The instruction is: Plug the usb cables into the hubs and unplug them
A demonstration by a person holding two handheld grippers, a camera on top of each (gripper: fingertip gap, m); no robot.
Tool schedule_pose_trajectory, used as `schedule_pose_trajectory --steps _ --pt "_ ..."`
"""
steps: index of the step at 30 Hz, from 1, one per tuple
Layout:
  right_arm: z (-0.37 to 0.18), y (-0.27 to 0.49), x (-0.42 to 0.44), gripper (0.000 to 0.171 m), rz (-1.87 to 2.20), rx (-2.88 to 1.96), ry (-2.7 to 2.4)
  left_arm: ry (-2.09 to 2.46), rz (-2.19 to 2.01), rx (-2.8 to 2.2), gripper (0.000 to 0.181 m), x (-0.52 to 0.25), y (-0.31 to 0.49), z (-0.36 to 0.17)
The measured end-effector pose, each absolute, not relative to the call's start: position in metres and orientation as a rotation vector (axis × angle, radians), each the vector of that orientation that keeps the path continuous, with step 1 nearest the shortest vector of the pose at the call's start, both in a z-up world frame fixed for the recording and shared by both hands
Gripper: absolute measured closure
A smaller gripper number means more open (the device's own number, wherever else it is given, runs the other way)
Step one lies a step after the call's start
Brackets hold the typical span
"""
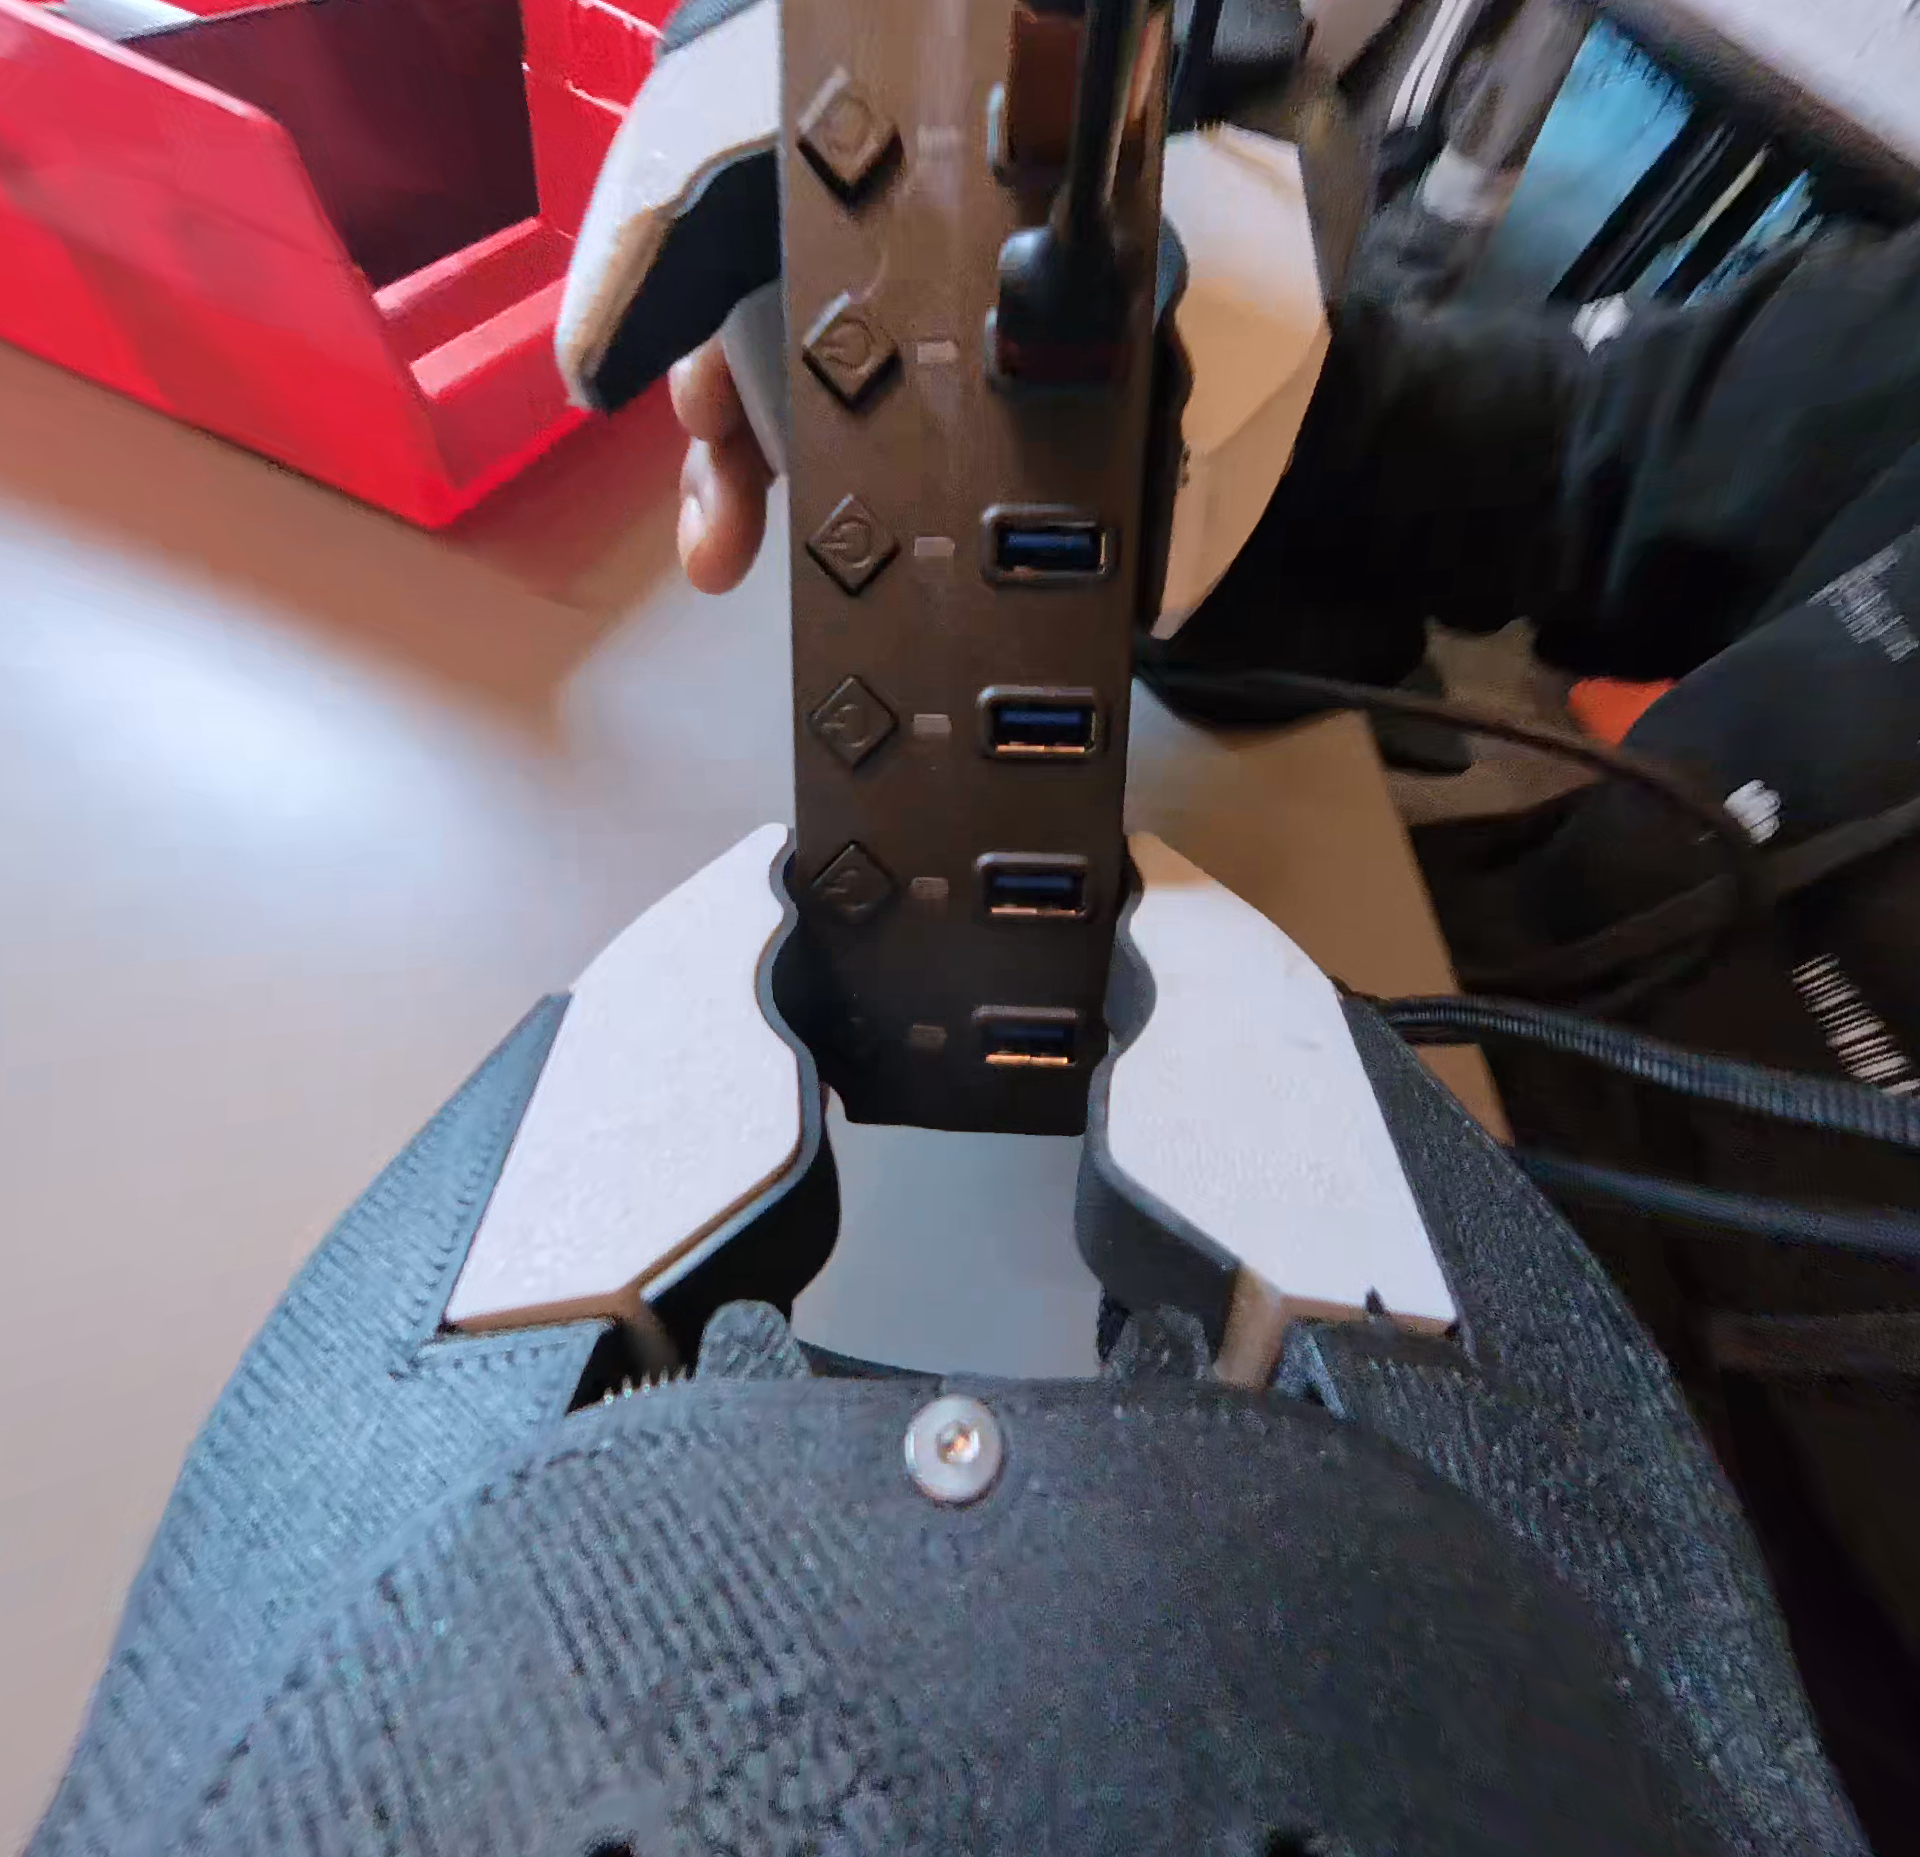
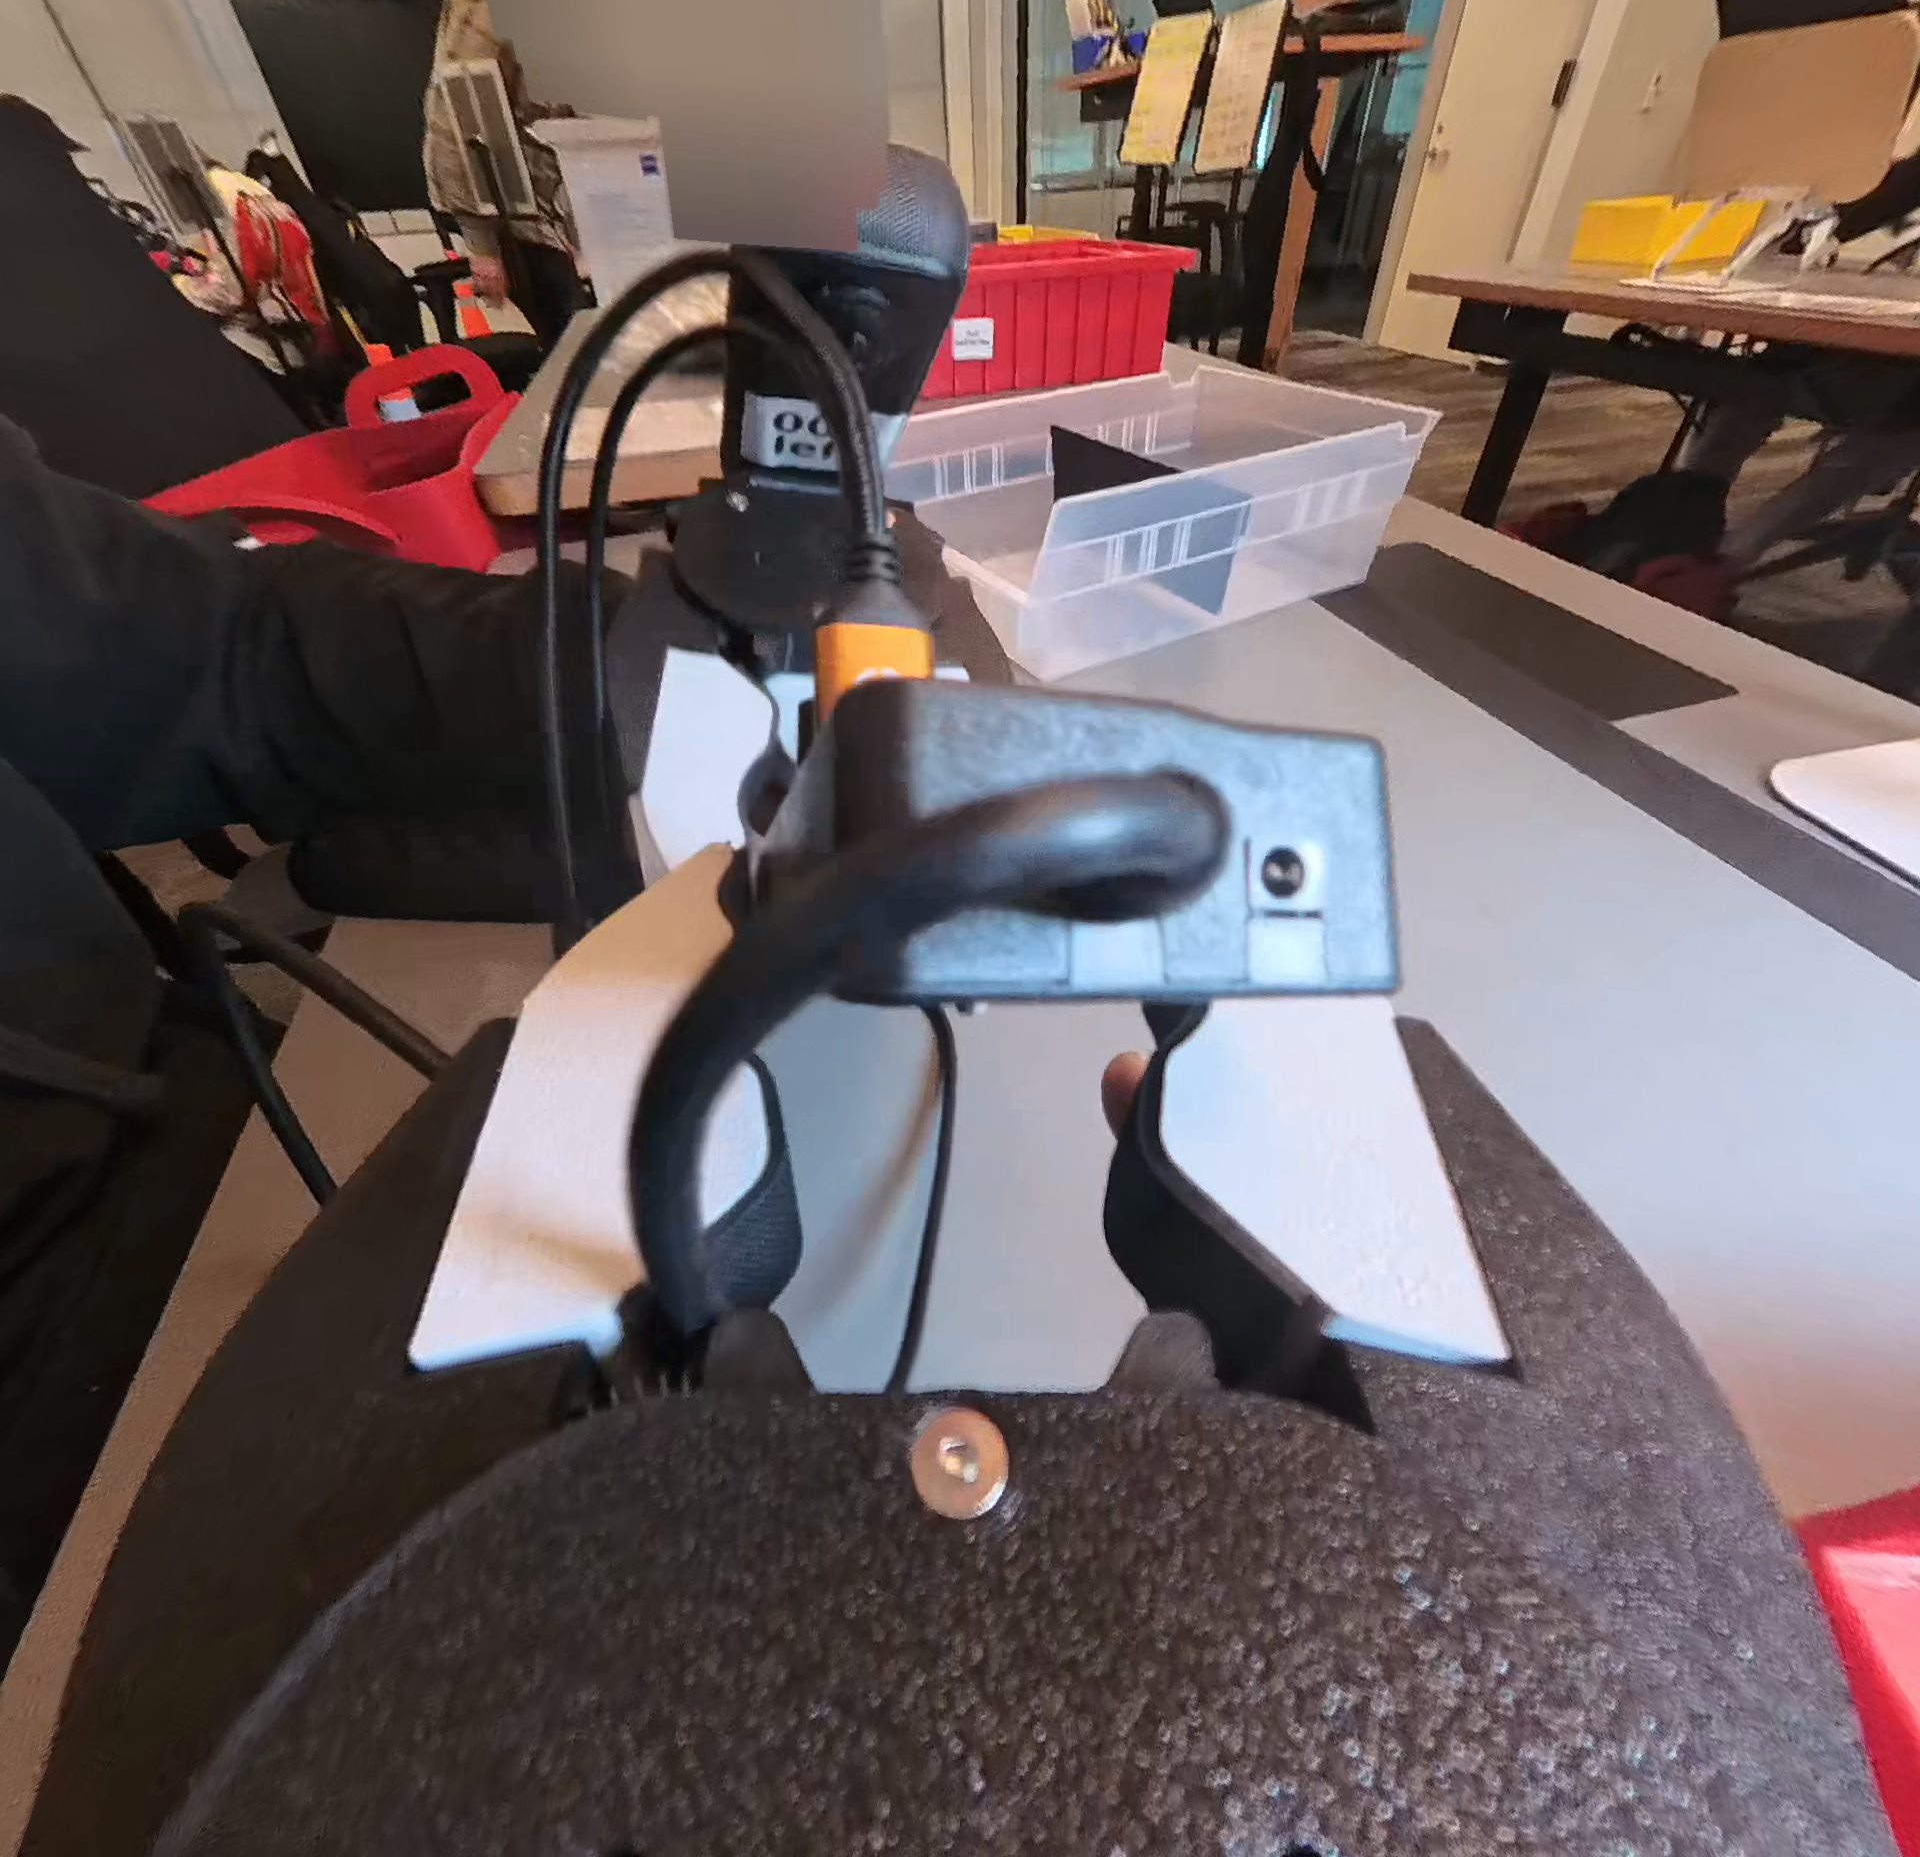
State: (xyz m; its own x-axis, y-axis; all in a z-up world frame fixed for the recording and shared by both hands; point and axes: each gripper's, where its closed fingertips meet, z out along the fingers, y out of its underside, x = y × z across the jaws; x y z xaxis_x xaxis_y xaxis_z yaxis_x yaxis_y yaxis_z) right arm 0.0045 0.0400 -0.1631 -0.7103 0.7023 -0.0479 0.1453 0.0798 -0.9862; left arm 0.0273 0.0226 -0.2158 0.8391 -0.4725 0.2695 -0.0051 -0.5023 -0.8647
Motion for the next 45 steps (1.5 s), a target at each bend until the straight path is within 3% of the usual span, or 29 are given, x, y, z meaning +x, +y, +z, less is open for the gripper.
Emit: schedule_pose_trajectory --steps 3,12,20,22,28,33,38,41,45 --pt "-0.165 0.054 0.001 0.09 1.637 -0.89 -1.914 0.212 -0.719 -1.973 0.126 0.017 0.017 -0.205" --pt "-0.206 0.101 0.036 0.094 1.254 -0.929 -2.342 0.016 -0.639 -1.946 0.127 -0.038 -0.009 -0.202" --pt "-0.286 0.047 0.082 0.086 0.588 -0.689 -2.906 -0.046 -0.511 -2.019 0.127 -0.061 -0.012 -0.218" --pt "-0.299 0.032 0.083 0.097 0.474 -0.626 -2.954 -0.063 -0.465 -2.037 0.127 -0.067 -0.012 -0.222" --pt "-0.279 0.02 0.08 0.162 0.427 -0.388 -2.903 -0.071 -0.367 -2.094 0.127 -0.074 -0.011 -0.232" --pt "-0.194 0.043 0.048 0.166 0.645 -0.451 -2.534 -0.059 -0.351 -2.122 0.127 -0.073 -0.011 -0.236" --pt "-0.127 0.065 0.024 0.167 0.561 -0.415 -2.32 0.027 -0.262 -2.218 0.127 -0.067 -0.012 -0.251" --pt "-0.126 0.064 0.014 0.167 0.475 -0.381 -2.345 0.096 -0.24 -2.262 0.127 -0.058 -0.013 -0.259" --pt "-0.183 0.064 0.014 0.159 0.294 -0.315 -2.522 0.218 -0.197 -2.276 0.127 -0.044 -0.012 -0.261"
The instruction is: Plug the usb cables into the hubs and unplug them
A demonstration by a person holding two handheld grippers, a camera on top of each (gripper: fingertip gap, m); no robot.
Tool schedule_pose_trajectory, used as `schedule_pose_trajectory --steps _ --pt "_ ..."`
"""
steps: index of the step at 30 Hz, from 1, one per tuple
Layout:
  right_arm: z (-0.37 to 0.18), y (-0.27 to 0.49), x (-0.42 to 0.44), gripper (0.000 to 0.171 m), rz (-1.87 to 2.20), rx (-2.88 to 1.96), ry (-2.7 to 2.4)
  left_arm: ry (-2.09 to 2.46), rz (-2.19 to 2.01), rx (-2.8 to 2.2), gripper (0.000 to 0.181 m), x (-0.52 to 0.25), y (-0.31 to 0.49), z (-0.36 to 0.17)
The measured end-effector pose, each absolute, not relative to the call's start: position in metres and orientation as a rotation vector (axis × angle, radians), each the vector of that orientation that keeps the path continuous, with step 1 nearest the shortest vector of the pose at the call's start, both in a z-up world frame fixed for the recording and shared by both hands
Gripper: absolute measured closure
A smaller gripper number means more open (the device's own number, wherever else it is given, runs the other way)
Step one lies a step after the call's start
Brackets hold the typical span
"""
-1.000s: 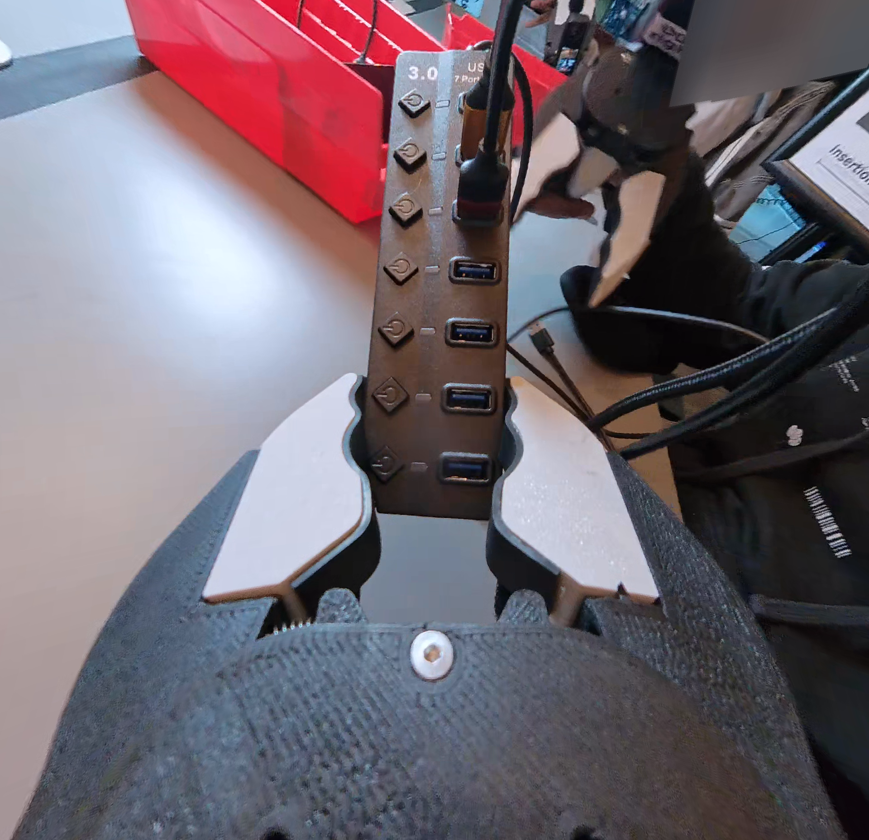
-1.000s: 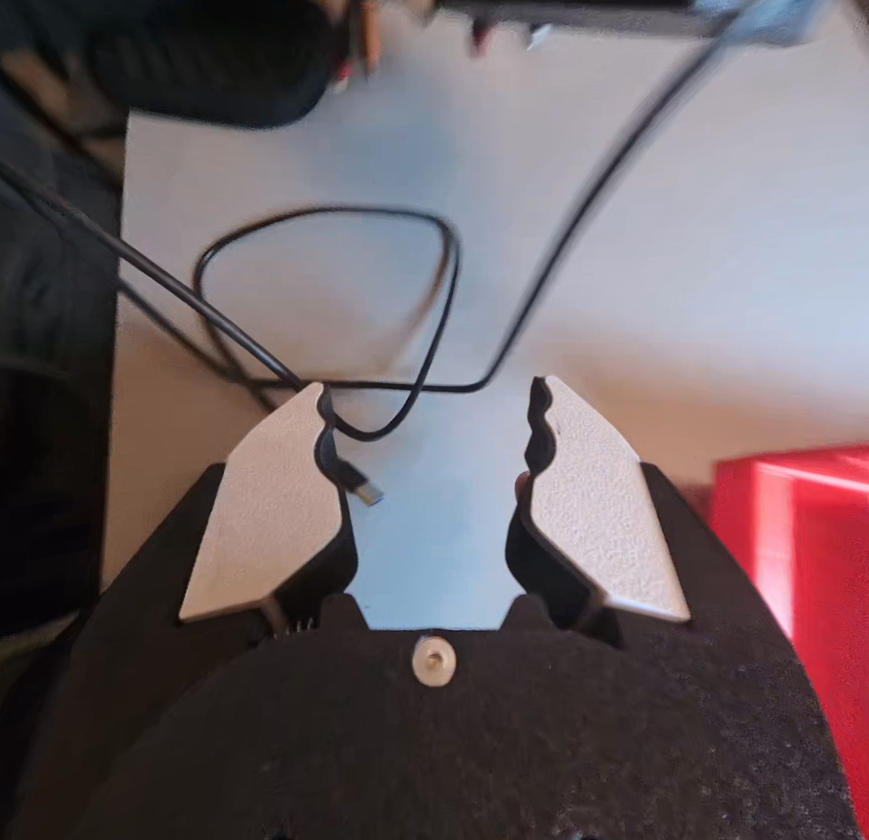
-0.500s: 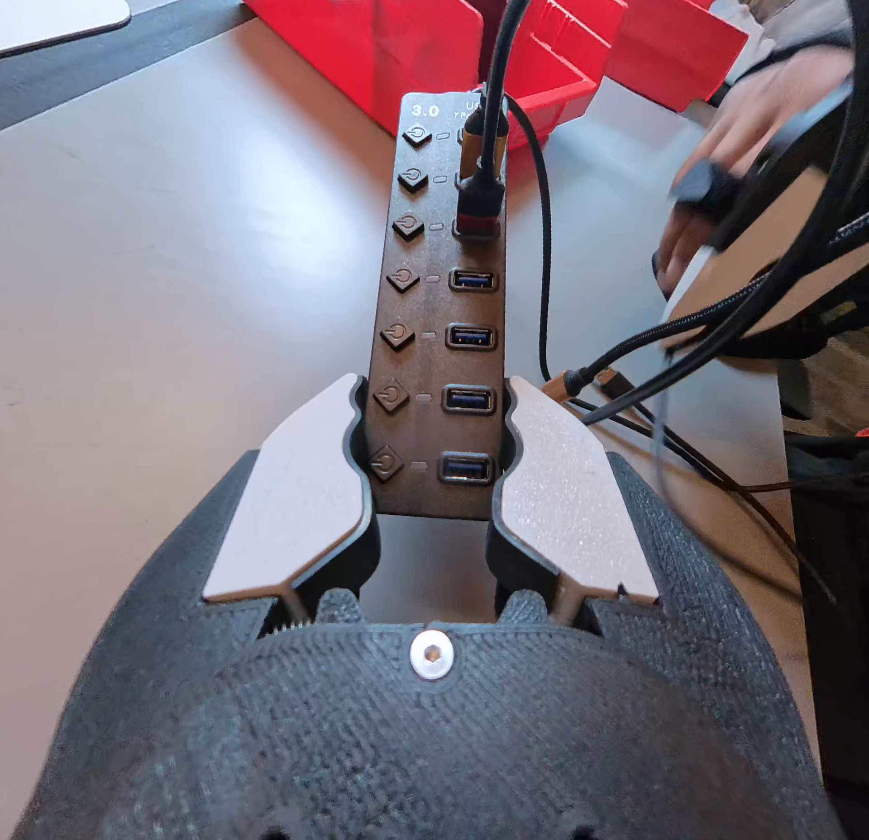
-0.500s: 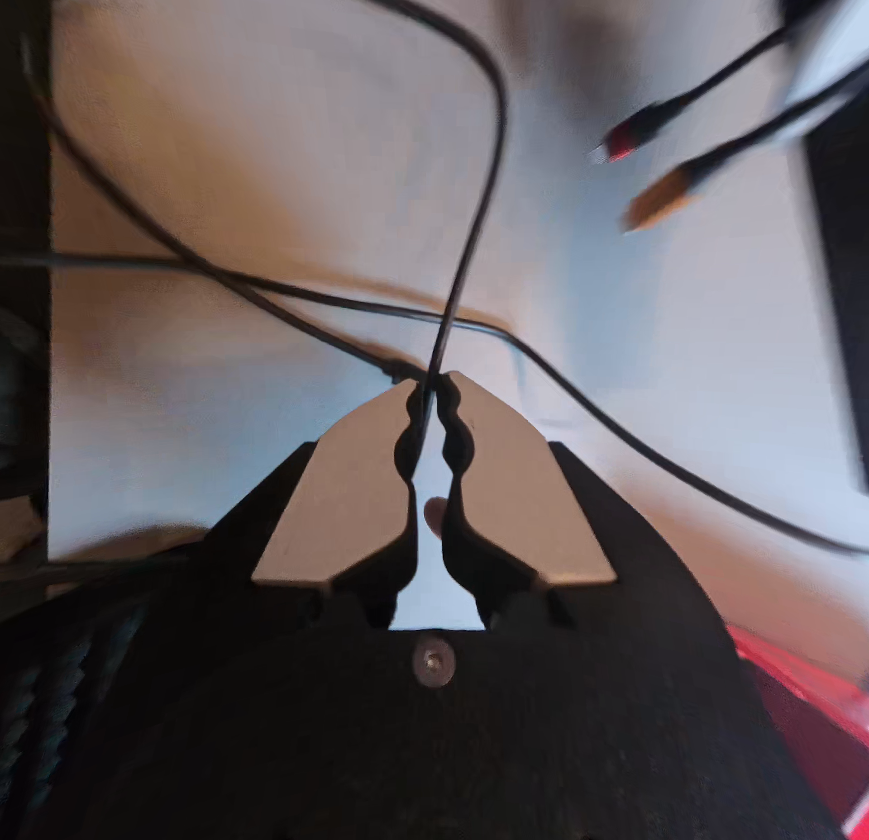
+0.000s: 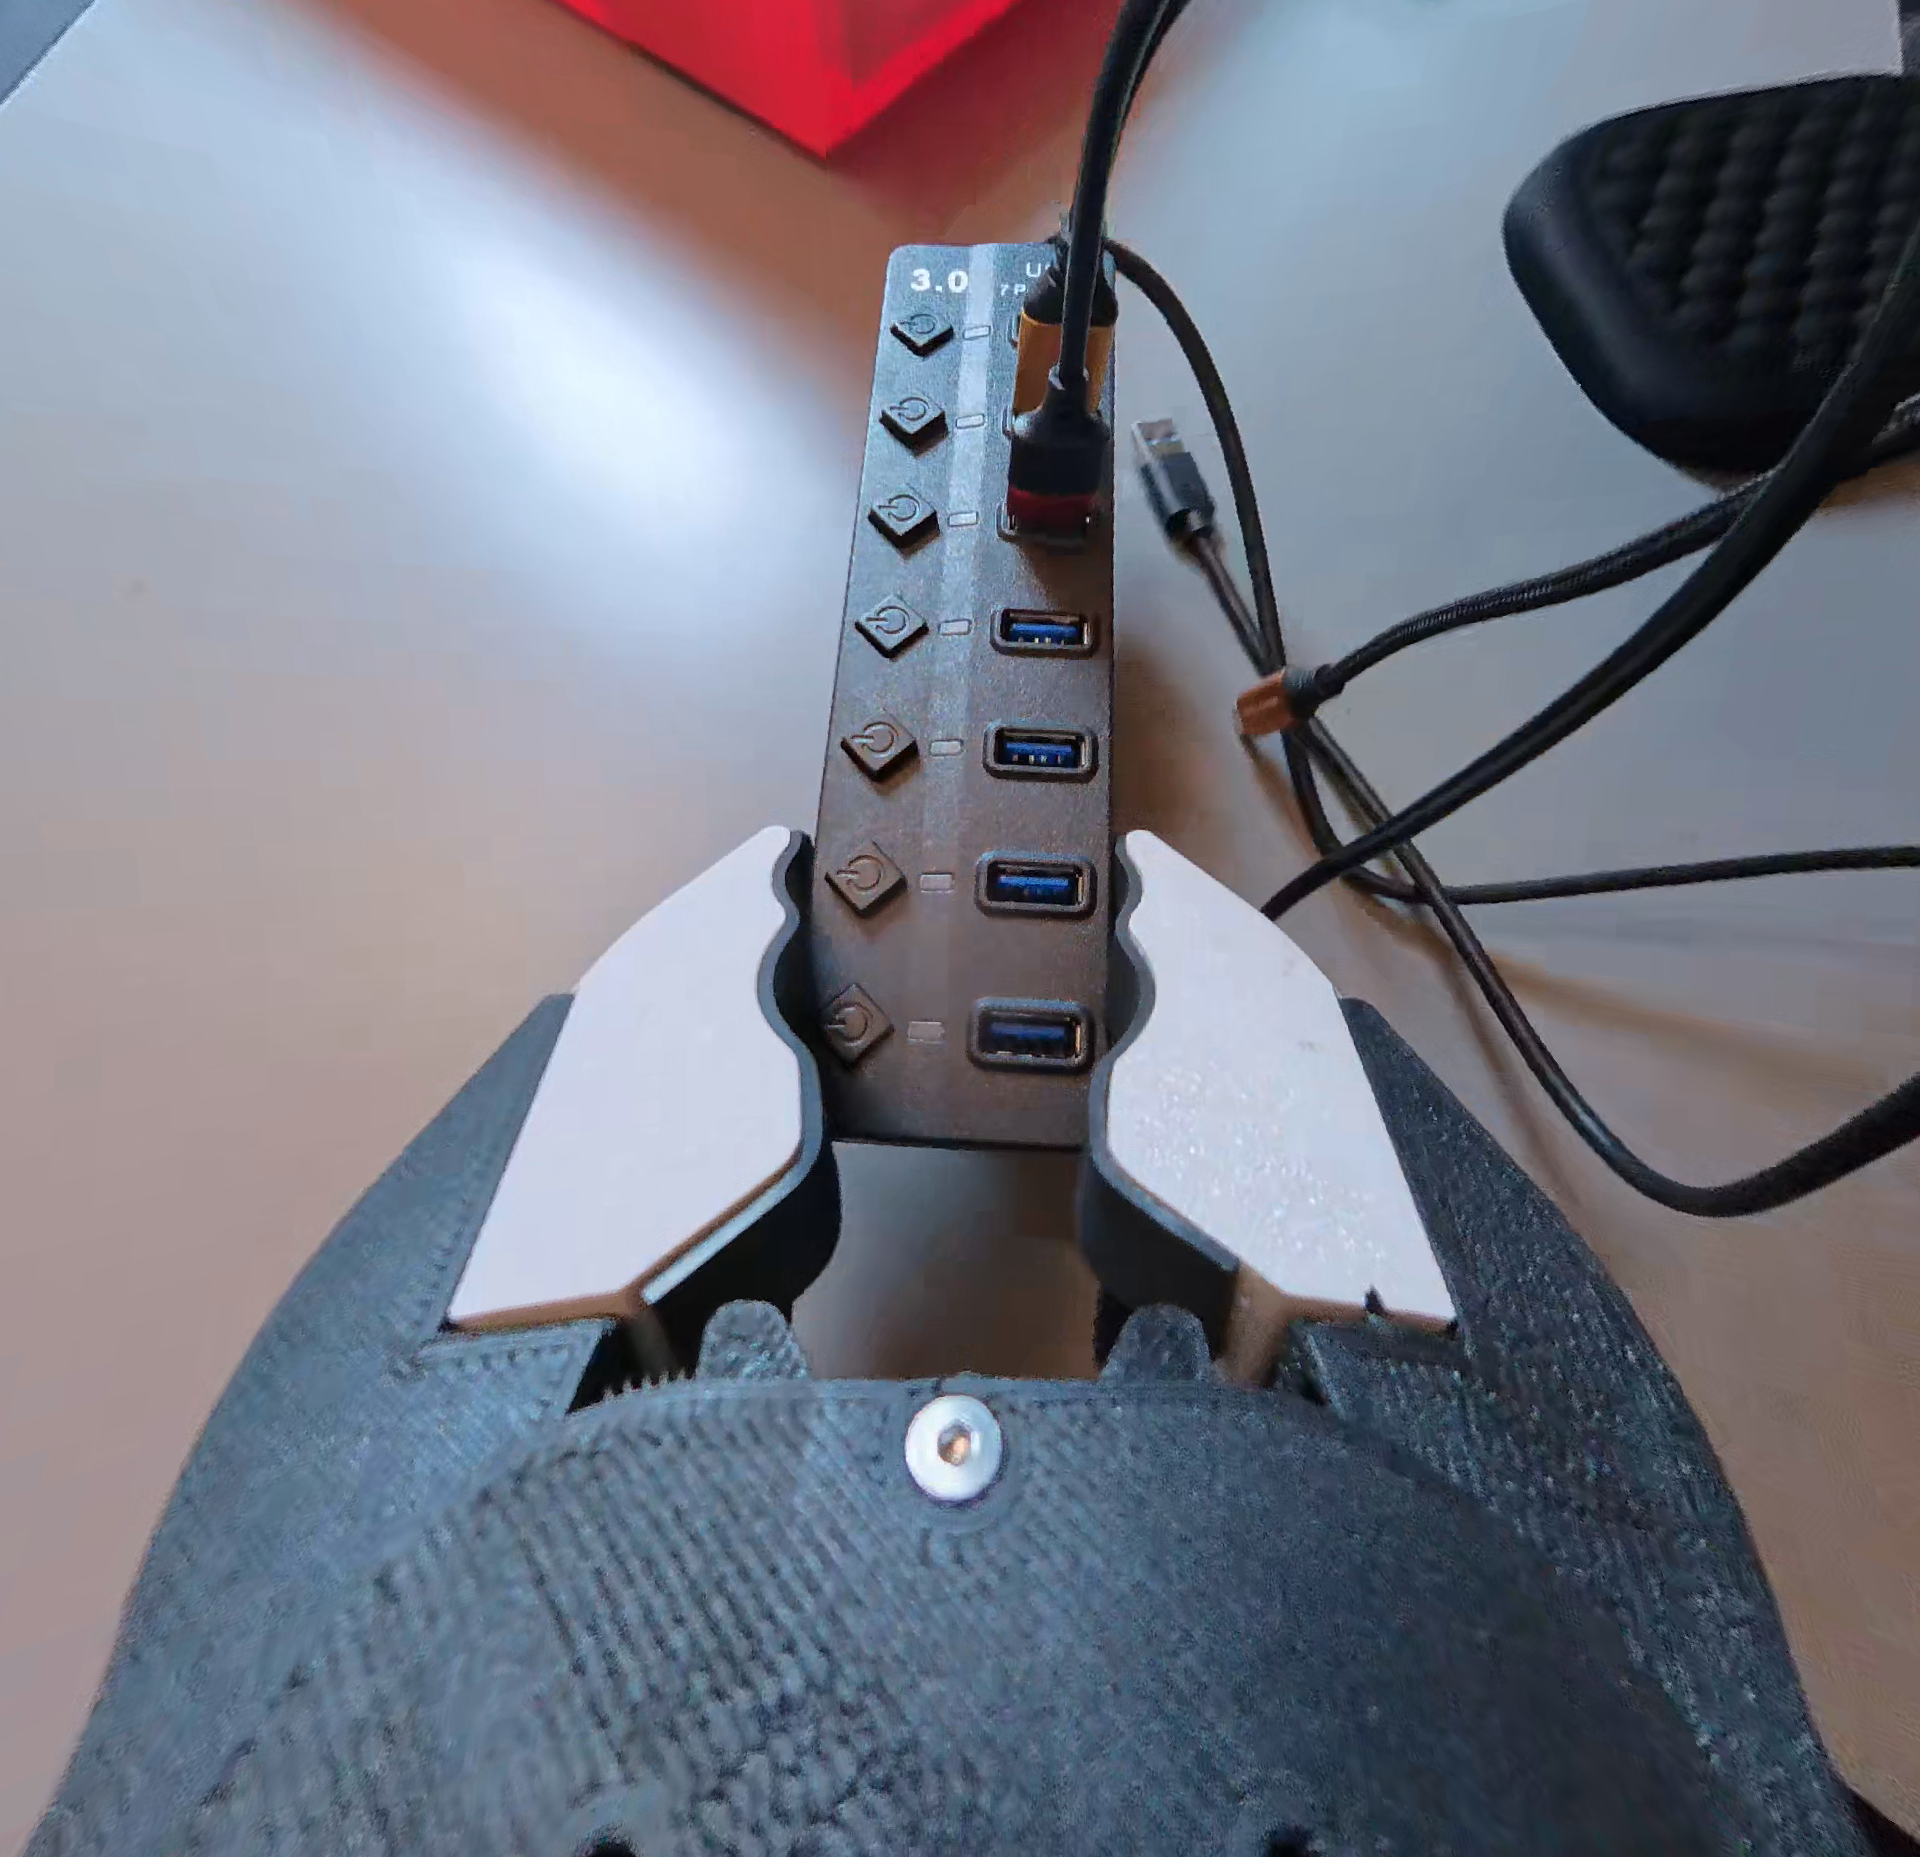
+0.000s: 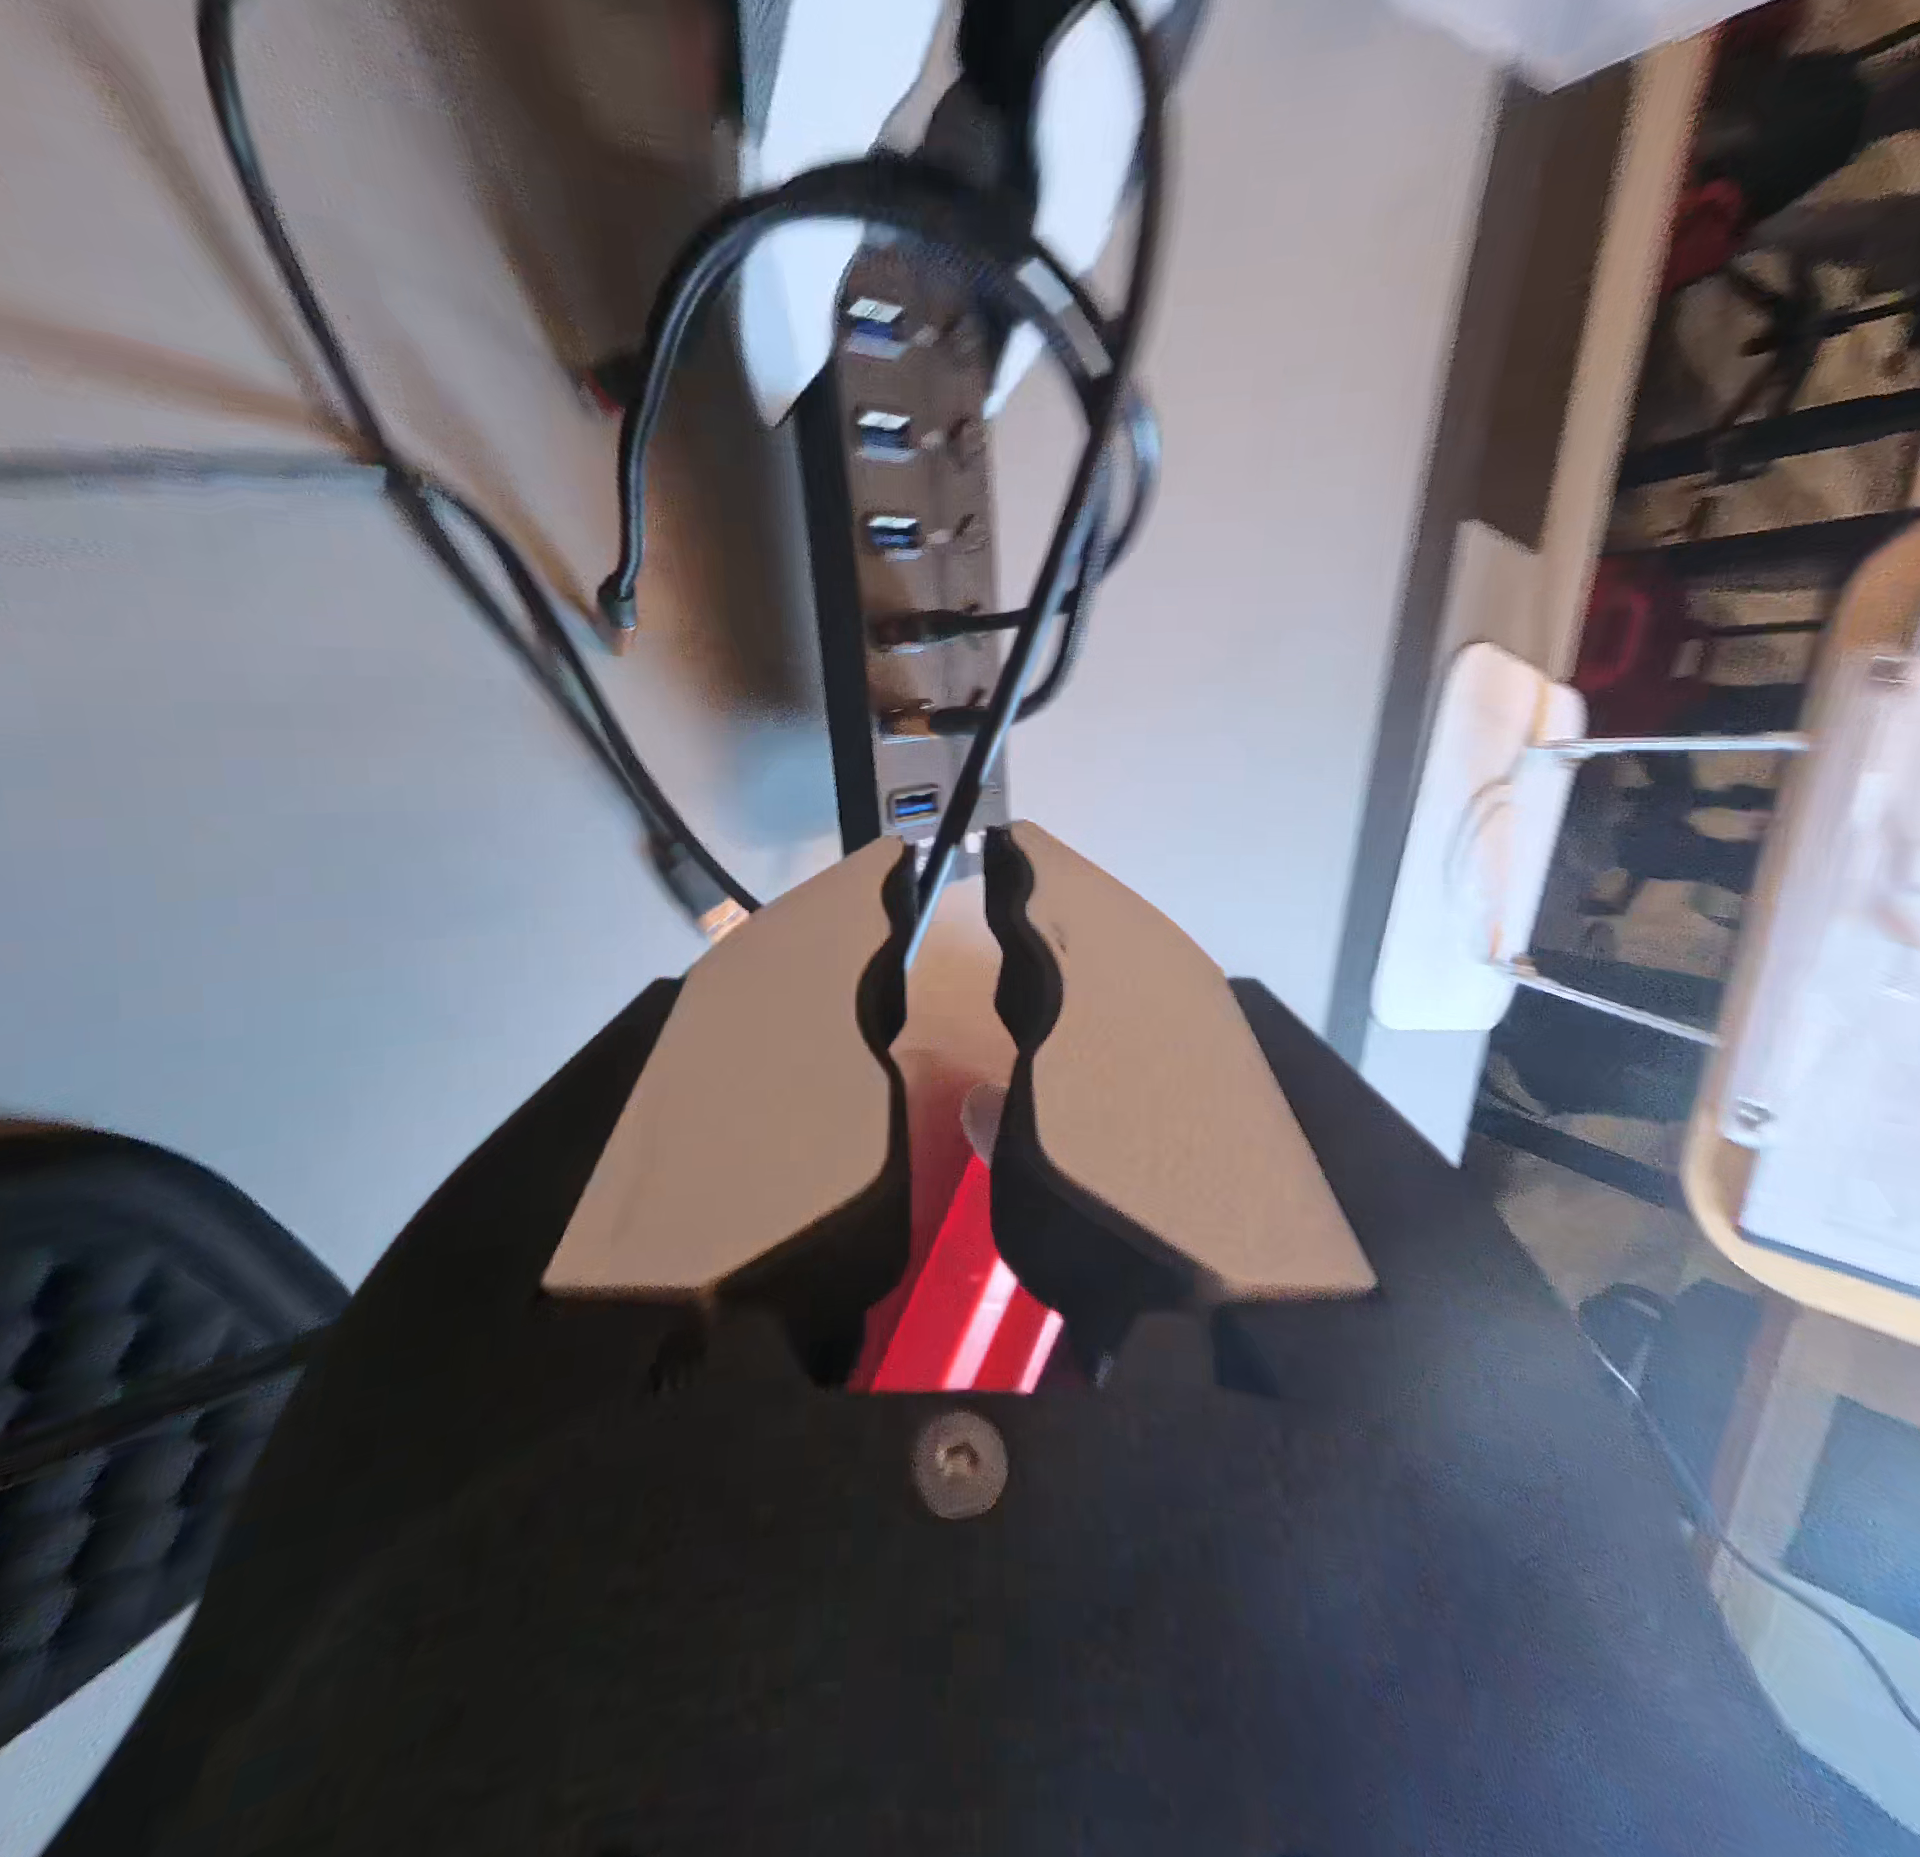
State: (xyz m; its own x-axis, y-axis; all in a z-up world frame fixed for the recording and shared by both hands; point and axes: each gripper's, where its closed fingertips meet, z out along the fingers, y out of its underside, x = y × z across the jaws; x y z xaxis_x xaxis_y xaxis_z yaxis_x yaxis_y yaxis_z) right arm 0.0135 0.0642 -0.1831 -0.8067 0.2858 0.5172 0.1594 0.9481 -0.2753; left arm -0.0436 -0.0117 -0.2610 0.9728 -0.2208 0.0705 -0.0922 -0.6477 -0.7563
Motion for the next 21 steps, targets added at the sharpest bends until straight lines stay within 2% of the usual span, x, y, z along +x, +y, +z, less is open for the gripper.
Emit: schedule_pose_trajectory --steps 2,6,7,9,11,13,16,18,21 --pt "-0.209 0.068 0.015 0.143 0.251 -0.325 -2.585 0.267 -0.17 -2.276 0.127 -0.038 -0.012 -0.261" --pt "-0.245 0.075 0.014 0.087 0.252 -0.429 -2.673 0.39 -0.191 -2.244 0.127 -0.021 -0.012 -0.257" --pt "-0.254 0.071 0.016 0.081 0.271 -0.437 -2.707 0.417 -0.196 -2.232 0.127 -0.016 -0.011 -0.256" --pt "-0.271 0.058 0.021 0.081 0.313 -0.398 -2.765 0.492 -0.219 -2.196 0.127 -0.003 -0.011 -0.252" --pt "-0.28 0.047 0.026 0.104 0.329 -0.324 -2.807 0.545 -0.163 -2.19 0.127 0.001 -0.011 -0.252" --pt "-0.272 0.045 0.025 0.113 0.319 -0.311 -2.804 0.54 -0.177 -2.125 0.126 0.004 -0.012 -0.239" --pt "-0.225 0.047 0.015 0.116 0.412 -0.331 -2.728 0.403 -0.242 -1.949 0.128 -0.007 -0.015 -0.194" --pt "-0.183 0.059 0.01 0.118 0.415 -0.354 -2.672 0.261 -0.247 -1.781 0.123 -0.03 -0.023 -0.158" --pt "-0.113 0.09 -0.002 0.118 0.349 -0.393 -2.537 0.007 -0.229 -1.484 0.134 -0.083 -0.047 -0.11"
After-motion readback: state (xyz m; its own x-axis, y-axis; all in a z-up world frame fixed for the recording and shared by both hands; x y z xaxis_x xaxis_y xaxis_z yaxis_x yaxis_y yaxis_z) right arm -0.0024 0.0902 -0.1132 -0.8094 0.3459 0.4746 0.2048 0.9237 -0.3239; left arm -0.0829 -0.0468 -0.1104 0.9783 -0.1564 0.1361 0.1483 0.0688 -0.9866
